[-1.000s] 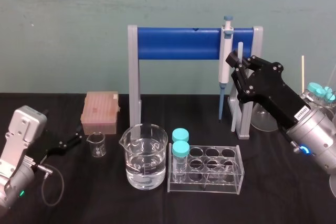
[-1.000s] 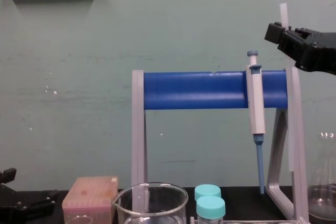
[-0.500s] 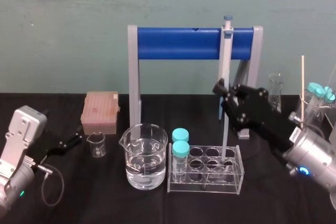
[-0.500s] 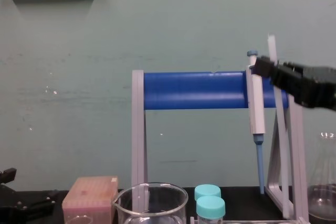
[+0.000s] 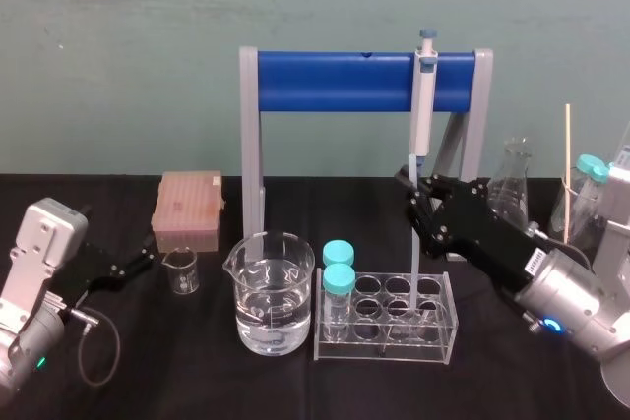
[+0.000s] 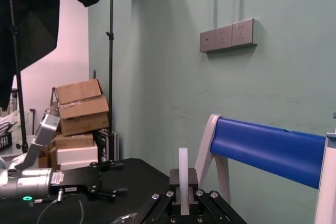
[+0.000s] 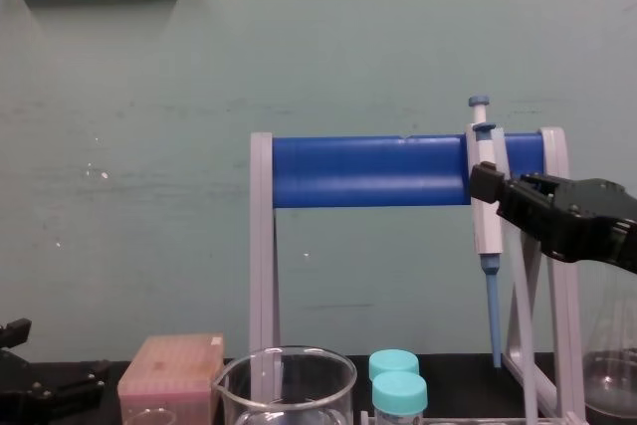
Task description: Pick up the stirring rod with one hand, then place it down.
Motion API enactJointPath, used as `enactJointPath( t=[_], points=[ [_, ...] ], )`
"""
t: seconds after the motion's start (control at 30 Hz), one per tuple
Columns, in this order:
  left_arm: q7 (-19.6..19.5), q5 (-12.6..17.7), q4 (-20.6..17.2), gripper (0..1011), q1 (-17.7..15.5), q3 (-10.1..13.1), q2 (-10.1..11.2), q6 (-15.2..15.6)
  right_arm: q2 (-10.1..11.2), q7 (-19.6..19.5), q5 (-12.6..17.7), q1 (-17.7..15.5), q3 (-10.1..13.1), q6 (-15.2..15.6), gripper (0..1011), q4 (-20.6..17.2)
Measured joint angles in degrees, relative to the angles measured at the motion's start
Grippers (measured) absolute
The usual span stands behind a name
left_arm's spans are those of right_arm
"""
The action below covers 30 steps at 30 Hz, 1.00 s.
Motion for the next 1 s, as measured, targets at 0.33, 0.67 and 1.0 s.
enactJointPath(
  t=[0.33, 0.67, 1.0],
  points=[
    [0.0, 0.0, 0.0, 1000, 0.0, 0.0, 0.0, 0.0, -1.72, 0.38, -1.16, 3.14, -1.88, -0.4, 72, 4.88],
    [0.0, 0.0, 0.0, 1000, 0.0, 0.0, 0.0, 0.0, -2.96, 0.35, -1.78, 4.43, -2.85, -0.18, 72, 8.19],
    [0.0, 0.0, 0.0, 1000, 0.0, 0.0, 0.0, 0.0, -3.83, -0.11, -2.25, 4.65, -3.74, 1.25, 72, 10.11]
  ],
)
